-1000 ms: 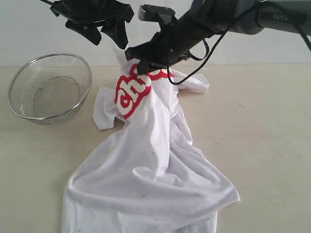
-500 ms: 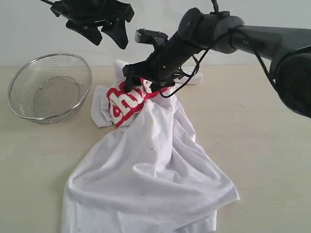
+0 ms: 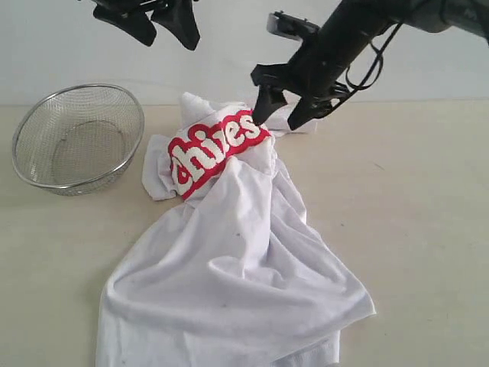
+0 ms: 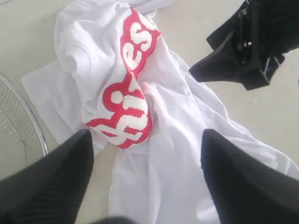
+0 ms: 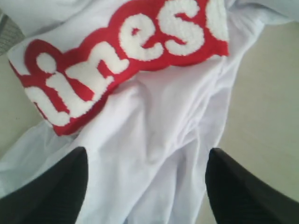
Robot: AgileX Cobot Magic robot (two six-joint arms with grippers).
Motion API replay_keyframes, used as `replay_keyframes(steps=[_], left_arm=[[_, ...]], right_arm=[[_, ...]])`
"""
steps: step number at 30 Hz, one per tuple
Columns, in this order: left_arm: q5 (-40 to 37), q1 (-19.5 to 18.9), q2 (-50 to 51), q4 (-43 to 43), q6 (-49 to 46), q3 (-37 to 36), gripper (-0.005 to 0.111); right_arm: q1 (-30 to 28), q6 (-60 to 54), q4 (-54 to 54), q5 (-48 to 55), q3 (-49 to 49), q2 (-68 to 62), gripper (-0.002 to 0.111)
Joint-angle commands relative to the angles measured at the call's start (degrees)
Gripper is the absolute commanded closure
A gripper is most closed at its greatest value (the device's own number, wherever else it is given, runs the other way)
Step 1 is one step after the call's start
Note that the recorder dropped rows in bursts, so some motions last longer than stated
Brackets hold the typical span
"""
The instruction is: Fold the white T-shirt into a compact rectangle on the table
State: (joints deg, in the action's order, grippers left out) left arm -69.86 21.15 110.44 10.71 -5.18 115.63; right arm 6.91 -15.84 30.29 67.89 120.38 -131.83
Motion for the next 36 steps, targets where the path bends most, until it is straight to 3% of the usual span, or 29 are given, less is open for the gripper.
replay_keyframes(steps=[1, 10, 16, 25, 30, 36], left_arm=[[-0.1, 0.1, -2.8, 0.6, 0.6, -3.9, 0.045], [7.0, 0.1, -11.2, 1.4, 1.6, -21.0, 0.050], [15.6, 0.1, -19.8, 5.2, 1.4, -38.4, 0.050], [29.9, 0.1, -37.7, 11.1, 1.1, -64.9, 0.050], [29.9, 0.1, -40.6, 12.4, 1.1, -70.3, 0.050], [30.3, 0.1, -41.2, 12.8, 0.9, -70.9, 0.050]], right_arm=[[-3.3, -1.5, 0.5, 2.1, -1.3, 2.1, 0.048], [-6.9, -10.7, 8.0, 2.1, -18.7, 4.7, 0.050], [-5.7, -16.3, 9.8, -5.8, -29.7, 4.7, 0.050], [-0.1, -16.2, 9.8, -16.8, -31.8, 4.4, 0.050], [-0.1, -15.1, 6.5, -18.8, -31.8, 4.3, 0.050], [-0.1, -12.9, 2.3, -18.0, -31.8, 4.3, 0.050]])
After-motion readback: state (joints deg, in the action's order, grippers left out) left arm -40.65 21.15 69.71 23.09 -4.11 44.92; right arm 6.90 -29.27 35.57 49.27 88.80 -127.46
